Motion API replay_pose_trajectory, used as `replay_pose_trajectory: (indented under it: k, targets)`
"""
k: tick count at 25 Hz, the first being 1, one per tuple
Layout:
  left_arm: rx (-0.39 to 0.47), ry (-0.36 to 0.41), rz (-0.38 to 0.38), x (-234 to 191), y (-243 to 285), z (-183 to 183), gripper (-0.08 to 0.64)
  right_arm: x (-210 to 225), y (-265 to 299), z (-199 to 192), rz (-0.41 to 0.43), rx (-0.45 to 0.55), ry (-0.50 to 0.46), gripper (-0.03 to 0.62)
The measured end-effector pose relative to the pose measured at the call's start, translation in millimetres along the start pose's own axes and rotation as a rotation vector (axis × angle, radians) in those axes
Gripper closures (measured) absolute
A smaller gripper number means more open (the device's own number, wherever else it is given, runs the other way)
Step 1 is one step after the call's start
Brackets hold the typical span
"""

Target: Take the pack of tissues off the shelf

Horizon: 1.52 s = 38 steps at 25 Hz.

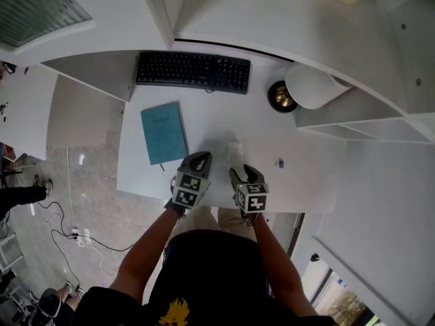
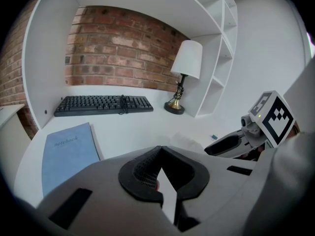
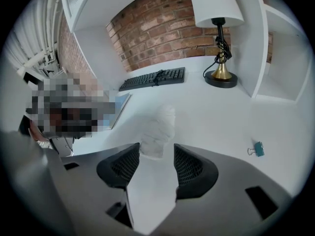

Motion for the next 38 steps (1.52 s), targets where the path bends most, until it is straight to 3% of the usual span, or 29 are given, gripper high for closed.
replay_pose_trajectory:
  k: [12,17,26,31,38]
  targets:
    - [0.014,0.014,0.003,-1,-14,16,0.555,3,-21,22,0.011,0.039,-0.013,0.353]
    - [0.03,0.117,-0.023,15,-22,29,0.555,7,-39,37,0.002,0.077,-0.019,0.445]
    - [0.197,0.133,0.041,12,-50,91,0.555,6,-93,103,-0.098,0.289,-0.123,0.587]
    - [0.298,0.101,0.062,7,-69,138,0.555,-3,-136,150,-0.13,0.418,-0.172,0.591]
    - [0.449,0.163,0.1,9,-104,208,0.555,-13,-201,210,-0.125,0.591,-0.189,0.591]
Point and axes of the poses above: the fingertips, and each gripper's own axes: y forward along the fingers, x to its right, z out of its top, the point moved 2 cm from there along -y, backward along the fingers, and after that the axes turned 4 degrees about y, right-handed, at the moved point
